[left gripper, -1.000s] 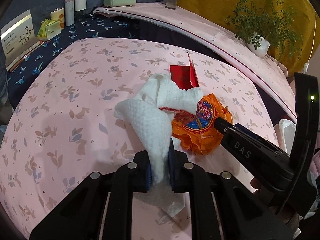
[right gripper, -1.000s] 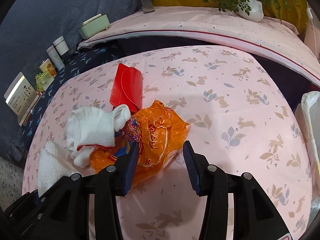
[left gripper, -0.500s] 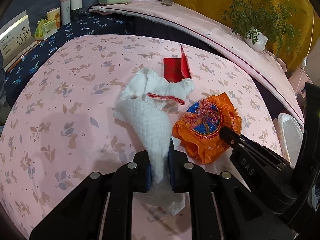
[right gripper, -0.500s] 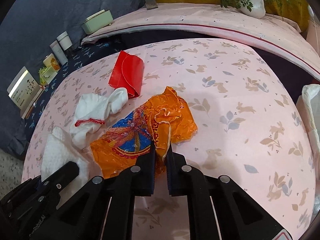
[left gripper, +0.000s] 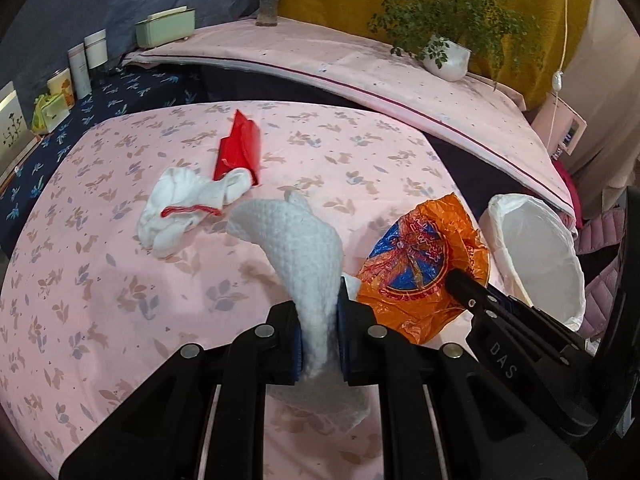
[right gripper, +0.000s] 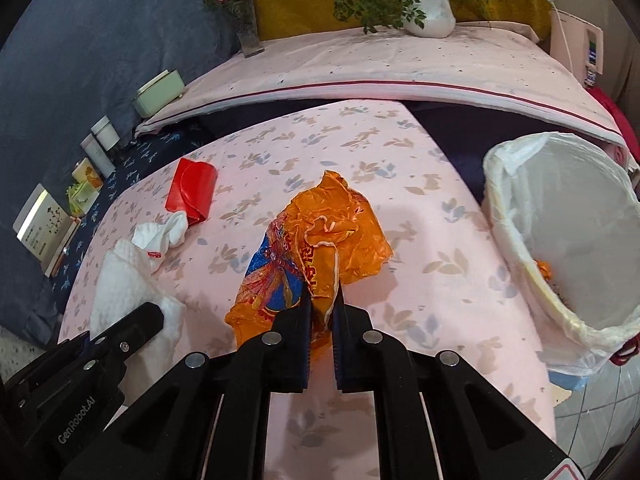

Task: Collect trash
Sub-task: 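Carry the cloth and orange bag over the white bin and open both tools, then move both open tools back over the table toward the last items, then grasp the white red-trimmed glove with the left tool while the right tool grasps the red envelope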

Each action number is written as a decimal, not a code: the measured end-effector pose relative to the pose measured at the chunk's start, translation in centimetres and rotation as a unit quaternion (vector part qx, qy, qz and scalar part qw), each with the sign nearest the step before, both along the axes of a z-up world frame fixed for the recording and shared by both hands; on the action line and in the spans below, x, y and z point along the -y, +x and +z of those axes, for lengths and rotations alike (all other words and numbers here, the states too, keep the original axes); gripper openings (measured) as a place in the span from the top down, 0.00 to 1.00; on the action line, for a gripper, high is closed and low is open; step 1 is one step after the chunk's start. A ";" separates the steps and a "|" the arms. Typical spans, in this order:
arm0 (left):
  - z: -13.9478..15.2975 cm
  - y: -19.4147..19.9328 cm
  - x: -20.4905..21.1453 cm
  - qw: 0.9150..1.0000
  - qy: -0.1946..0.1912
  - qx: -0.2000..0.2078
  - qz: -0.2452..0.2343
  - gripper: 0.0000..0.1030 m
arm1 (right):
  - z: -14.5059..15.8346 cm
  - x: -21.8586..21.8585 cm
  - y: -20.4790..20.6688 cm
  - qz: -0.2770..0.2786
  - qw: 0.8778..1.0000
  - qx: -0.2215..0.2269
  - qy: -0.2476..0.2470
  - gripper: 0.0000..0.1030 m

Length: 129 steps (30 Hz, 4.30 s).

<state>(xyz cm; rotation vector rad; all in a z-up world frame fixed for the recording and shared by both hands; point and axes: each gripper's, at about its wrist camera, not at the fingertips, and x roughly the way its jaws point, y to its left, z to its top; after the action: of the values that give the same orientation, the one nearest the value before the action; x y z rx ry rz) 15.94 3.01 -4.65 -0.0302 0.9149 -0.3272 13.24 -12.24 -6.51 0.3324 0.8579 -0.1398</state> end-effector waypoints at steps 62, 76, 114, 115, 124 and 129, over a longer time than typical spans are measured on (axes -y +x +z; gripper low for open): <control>0.9 0.0 22.2 0.992 0.013 0.028 -0.123 0.46 | 0.2 21.5 -7.4 -0.196 0.980 0.035 -0.008 0.68; 1.5 0.4 17.5 0.996 0.015 0.037 -0.085 0.46 | 1.8 16.8 -5.9 -0.153 0.987 0.040 -0.026 0.62; -1.4 7.4 -7.3 0.991 0.015 -0.004 0.133 0.41 | 1.7 -3.7 3.8 0.027 0.998 0.013 -0.057 0.62; -1.5 7.8 -8.0 0.990 0.014 -0.005 0.140 0.38 | 1.7 -4.2 4.3 0.031 0.998 0.013 -0.057 0.62; -3.2 11.9 -12.4 0.985 -0.034 -0.047 0.165 0.28 | 1.2 -9.1 10.7 0.072 0.996 0.010 -0.045 0.62; -4.7 13.5 -12.9 0.984 -0.056 -0.074 0.155 0.27 | 1.0 -11.5 14.3 0.092 0.995 0.012 -0.038 0.53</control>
<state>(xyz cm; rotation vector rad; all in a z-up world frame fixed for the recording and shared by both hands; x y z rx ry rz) 29.44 15.91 -9.33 -0.3000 1.0208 -0.0865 27.53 -0.78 -5.55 0.1823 0.8533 0.0028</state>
